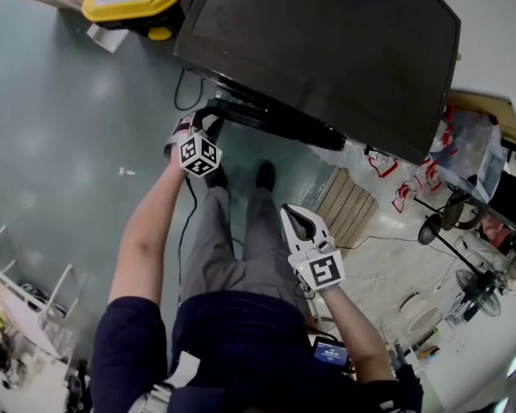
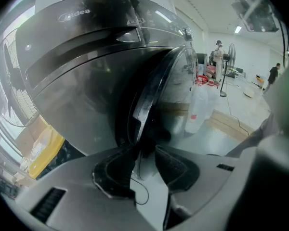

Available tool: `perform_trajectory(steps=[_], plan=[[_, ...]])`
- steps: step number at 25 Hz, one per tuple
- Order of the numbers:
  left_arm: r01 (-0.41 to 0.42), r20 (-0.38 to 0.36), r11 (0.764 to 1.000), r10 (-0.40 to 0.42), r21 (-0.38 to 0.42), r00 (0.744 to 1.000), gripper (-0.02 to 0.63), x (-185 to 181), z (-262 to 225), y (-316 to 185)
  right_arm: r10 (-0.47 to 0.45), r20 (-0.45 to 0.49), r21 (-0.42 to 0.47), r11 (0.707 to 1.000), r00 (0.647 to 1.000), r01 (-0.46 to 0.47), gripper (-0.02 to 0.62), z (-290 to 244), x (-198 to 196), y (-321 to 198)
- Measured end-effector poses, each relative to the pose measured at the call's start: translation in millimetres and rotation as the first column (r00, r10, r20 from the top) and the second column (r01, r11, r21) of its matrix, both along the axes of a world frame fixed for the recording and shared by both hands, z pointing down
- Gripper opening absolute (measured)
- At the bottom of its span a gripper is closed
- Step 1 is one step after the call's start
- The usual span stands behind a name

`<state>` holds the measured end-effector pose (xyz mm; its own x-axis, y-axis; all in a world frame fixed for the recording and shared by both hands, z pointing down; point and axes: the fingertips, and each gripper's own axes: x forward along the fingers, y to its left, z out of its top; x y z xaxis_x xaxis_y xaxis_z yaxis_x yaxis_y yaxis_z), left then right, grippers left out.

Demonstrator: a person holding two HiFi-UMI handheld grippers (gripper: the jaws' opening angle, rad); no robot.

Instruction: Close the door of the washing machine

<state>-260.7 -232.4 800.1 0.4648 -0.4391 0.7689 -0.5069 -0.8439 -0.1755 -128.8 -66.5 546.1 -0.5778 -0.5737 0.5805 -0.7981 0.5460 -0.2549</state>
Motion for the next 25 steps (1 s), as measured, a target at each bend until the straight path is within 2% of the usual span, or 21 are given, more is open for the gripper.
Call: perform_trajectory(steps=[22, 25], plan=[[-0.024, -0.075, 0.999, 0.026, 0.035, 0.997, 0.146, 8.5, -2.2, -27.3, 0.034, 0.038, -0.022, 0.999, 0.999, -0.033, 0.020, 10.0, -9.1, -15.1], [-0.004, -0.100, 0.999, 0.007, 0.038, 0.995, 0.149, 8.3, -3.0, -28.5, 0.045, 0.041, -0.031, 0.999, 0.998, -0.044, 0.020, 11.9, -6.2, -16.1]])
